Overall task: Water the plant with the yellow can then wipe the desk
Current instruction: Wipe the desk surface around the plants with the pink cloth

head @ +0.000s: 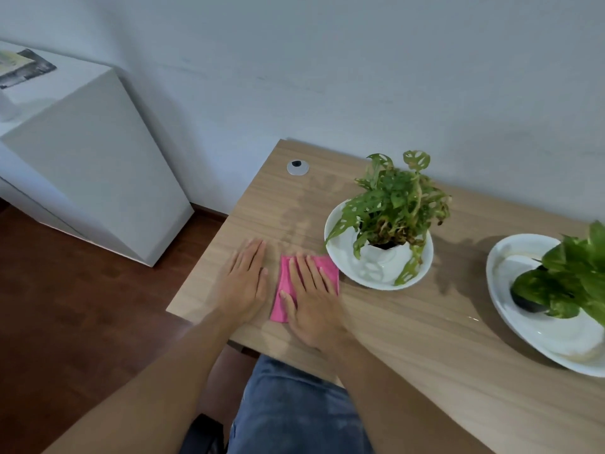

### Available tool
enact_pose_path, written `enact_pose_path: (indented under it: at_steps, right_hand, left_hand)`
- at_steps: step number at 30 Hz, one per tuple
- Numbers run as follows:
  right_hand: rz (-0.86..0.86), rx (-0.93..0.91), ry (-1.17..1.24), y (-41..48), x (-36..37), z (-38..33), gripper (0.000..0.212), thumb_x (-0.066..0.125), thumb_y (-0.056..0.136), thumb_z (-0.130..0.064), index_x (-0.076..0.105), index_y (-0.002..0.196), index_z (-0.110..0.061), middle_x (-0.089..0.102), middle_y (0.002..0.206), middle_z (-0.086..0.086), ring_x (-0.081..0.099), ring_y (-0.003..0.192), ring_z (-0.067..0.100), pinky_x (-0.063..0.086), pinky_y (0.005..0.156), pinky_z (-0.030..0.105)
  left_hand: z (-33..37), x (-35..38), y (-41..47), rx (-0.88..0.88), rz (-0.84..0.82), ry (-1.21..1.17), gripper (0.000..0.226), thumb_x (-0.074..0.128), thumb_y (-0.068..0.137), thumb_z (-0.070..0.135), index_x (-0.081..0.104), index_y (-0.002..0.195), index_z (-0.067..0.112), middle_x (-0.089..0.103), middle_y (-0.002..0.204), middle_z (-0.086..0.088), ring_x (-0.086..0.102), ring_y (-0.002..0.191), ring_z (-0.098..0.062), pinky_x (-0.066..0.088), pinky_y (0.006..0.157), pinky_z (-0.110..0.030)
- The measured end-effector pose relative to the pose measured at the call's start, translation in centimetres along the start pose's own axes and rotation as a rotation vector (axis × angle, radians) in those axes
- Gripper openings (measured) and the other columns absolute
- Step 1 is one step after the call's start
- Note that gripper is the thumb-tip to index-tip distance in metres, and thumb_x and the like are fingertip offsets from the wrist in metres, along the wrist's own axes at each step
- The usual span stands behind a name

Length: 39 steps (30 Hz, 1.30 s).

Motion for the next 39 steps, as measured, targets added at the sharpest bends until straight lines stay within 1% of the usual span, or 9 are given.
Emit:
enact_pose_path:
  at_steps: [3, 7, 9, 14, 18, 21, 28, 35, 39]
  right_hand:
    - [-0.010, 0.021, -0.012, -2.0, -0.5, 2.0, 0.074, 0.017, 0.117, -0.054, 0.004, 0.180, -0.017, -0.001, 0.188, 0.002, -0.004, 0.174, 0.019, 0.006, 0.140, 0.047]
    - [-0.005, 0.071, -0.011, -5.6, -0.9, 5.5, 0.073, 0.020, 0.116, -0.053, 0.007, 0.181, -0.022, 0.004, 0.189, -0.001, 0.004, 0.174, 0.017, 0.009, 0.139, 0.048]
    - [-0.006, 0.101, -0.003, -7.3, -1.2, 7.1, 0.072, 0.020, 0.117, -0.055, 0.007, 0.181, -0.025, 0.005, 0.188, -0.004, 0.006, 0.174, 0.016, 0.009, 0.139, 0.048]
    - [-0.015, 0.182, -0.004, -11.7, -2.2, 11.9, 0.073, 0.016, 0.117, -0.059, 0.003, 0.180, -0.027, 0.000, 0.187, -0.006, -0.001, 0.173, 0.015, 0.004, 0.140, 0.046]
    - [0.030, 0.284, -0.024, -14.6, -3.8, 16.5, 0.073, 0.015, 0.116, -0.060, 0.001, 0.180, -0.027, -0.004, 0.187, -0.006, -0.006, 0.173, 0.014, 0.002, 0.140, 0.043]
    - [0.049, 0.348, -0.027, -15.2, -4.6, 18.8, 0.073, 0.016, 0.117, -0.059, -0.002, 0.180, -0.026, -0.008, 0.187, -0.008, -0.009, 0.173, 0.013, 0.000, 0.139, 0.041]
    - [0.014, 0.436, -0.025, -13.1, -4.5, 19.1, 0.072, 0.009, 0.118, -0.053, -0.008, 0.179, -0.019, -0.012, 0.187, 0.000, -0.012, 0.173, 0.020, -0.001, 0.140, 0.046]
    - [0.025, 0.423, -0.013, -11.8, -4.2, 17.7, 0.072, 0.008, 0.117, -0.052, -0.006, 0.179, -0.019, -0.010, 0.187, 0.001, -0.011, 0.173, 0.021, 0.000, 0.140, 0.047]
    - [0.042, 0.338, 0.003, -12.1, -4.1, 16.3, 0.071, 0.012, 0.117, -0.053, -0.001, 0.180, -0.021, -0.007, 0.187, -0.001, -0.008, 0.174, 0.021, 0.004, 0.140, 0.049]
  left_hand:
    - [3.7, 0.8, 1.5, 0.070, -0.035, 0.012, 0.062, 0.033, 0.119, 0.037, 0.020, 0.177, 0.017, 0.019, 0.186, -0.002, 0.005, 0.172, -0.014, -0.001, 0.139, -0.040]
    - [8.1, 3.2, 1.9, 0.171, -0.111, 0.013, 0.070, 0.029, 0.115, 0.043, 0.019, 0.177, 0.012, 0.016, 0.186, -0.006, 0.006, 0.173, -0.019, 0.005, 0.141, -0.045]
    - [9.6, 4.2, 2.1, 0.189, -0.120, -0.014, 0.073, 0.032, 0.113, 0.044, 0.022, 0.175, 0.007, 0.018, 0.185, -0.011, 0.009, 0.173, -0.023, 0.005, 0.141, -0.043]
    - [11.9, 6.4, 1.9, 0.192, -0.161, 0.042, 0.081, 0.028, 0.108, 0.047, 0.013, 0.176, 0.006, 0.014, 0.185, -0.014, 0.002, 0.173, -0.027, 0.003, 0.141, -0.043]
    - [12.2, 7.5, 1.6, 0.136, -0.135, 0.140, 0.082, 0.025, 0.105, 0.044, 0.020, 0.173, -0.002, 0.020, 0.183, -0.020, 0.009, 0.173, -0.033, 0.010, 0.140, -0.051]
    - [12.8, 7.7, 1.5, 0.095, -0.133, 0.122, 0.086, 0.025, 0.103, 0.047, 0.017, 0.173, -0.003, 0.017, 0.183, -0.022, 0.009, 0.173, -0.035, 0.010, 0.141, -0.052]
    - [13.2, 7.7, 1.6, 0.086, -0.110, 0.134, 0.091, 0.026, 0.102, 0.053, 0.016, 0.174, -0.002, 0.015, 0.183, -0.023, 0.010, 0.172, -0.036, 0.010, 0.141, -0.050]
    - [13.5, 7.6, 1.4, 0.075, -0.084, 0.156, 0.091, 0.028, 0.104, 0.054, 0.016, 0.174, -0.003, 0.015, 0.184, -0.021, 0.013, 0.172, -0.034, 0.014, 0.140, -0.051]
    - [14.2, 8.1, 0.2, 0.072, -0.073, 0.160, 0.094, 0.031, 0.103, 0.057, 0.013, 0.174, -0.003, 0.013, 0.184, -0.021, 0.010, 0.173, -0.035, 0.015, 0.140, -0.052]
Point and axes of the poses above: each hand's wrist, its own y-axis towards the middle knuckle, its own x-axis out of the palm, z = x × y, the point moved 9 cm from there along y, towards the middle knuckle
